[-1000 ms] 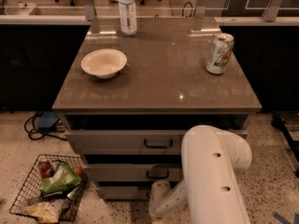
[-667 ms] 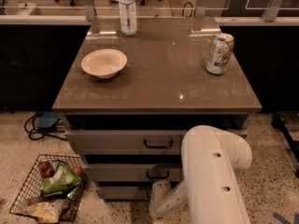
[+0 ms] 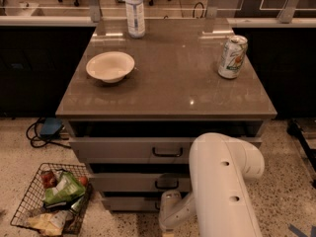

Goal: Open bottom drawer

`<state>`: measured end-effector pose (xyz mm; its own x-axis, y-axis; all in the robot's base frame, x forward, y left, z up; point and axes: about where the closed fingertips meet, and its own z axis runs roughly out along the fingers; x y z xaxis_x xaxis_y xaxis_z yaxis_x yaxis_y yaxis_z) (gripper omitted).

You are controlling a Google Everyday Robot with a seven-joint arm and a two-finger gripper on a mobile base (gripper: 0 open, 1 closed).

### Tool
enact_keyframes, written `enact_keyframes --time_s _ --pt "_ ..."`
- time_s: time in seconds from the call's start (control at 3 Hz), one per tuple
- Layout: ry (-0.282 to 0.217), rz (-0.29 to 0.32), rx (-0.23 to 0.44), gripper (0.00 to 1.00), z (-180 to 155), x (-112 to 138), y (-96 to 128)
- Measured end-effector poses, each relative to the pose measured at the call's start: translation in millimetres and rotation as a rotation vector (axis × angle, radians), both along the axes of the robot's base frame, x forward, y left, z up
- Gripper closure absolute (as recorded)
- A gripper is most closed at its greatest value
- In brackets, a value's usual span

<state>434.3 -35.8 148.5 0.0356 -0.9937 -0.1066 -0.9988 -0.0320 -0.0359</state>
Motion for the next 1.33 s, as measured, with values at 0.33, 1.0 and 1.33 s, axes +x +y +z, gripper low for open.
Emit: enact_keyframes --time_s 0.33,1.0,1.33 --pt "0.007 -0.002 -0.009 0.0 -5.2 2.2 -0.8" --pt "0.01 0.002 -0.019 0.41 -13.2 4.2 2.1" --pt "0.012 0.002 -0.019 0.64 -13.7 3.4 2.1"
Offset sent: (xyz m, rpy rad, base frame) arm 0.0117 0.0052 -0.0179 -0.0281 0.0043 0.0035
